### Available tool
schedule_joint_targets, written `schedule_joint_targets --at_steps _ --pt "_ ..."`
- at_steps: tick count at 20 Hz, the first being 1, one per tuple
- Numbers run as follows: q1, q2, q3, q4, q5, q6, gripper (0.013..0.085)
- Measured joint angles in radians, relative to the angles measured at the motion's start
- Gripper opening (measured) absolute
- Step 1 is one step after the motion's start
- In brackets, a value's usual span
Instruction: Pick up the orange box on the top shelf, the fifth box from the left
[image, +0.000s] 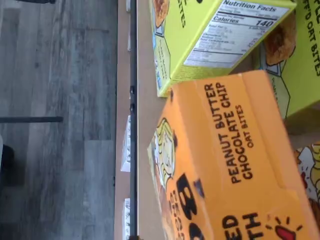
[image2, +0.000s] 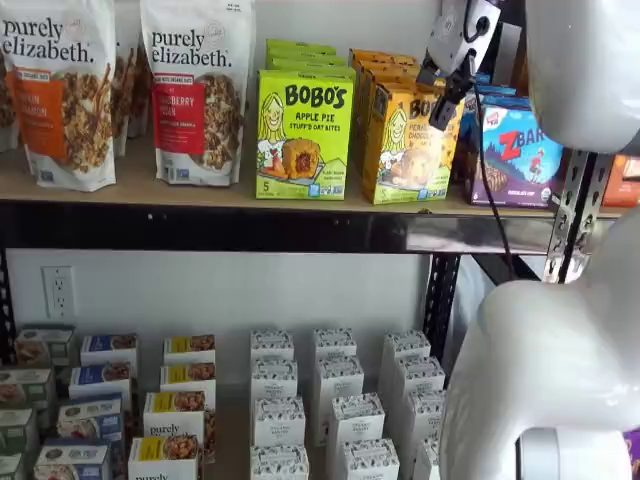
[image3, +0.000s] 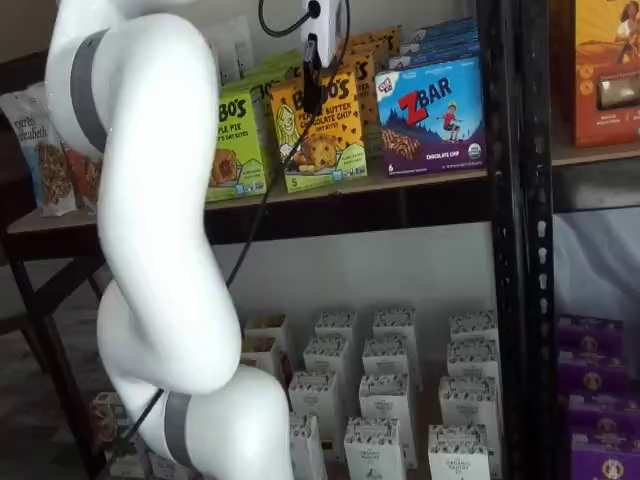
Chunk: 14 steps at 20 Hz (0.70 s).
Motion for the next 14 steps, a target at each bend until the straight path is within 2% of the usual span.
schedule_joint_targets --at_steps 8,14 --pt "0.021 0.017 -0.016 -0.043 0.026 0.013 0.085" --pt "0.035 0.009 0.003 -0.064 0.012 0.021 0.085"
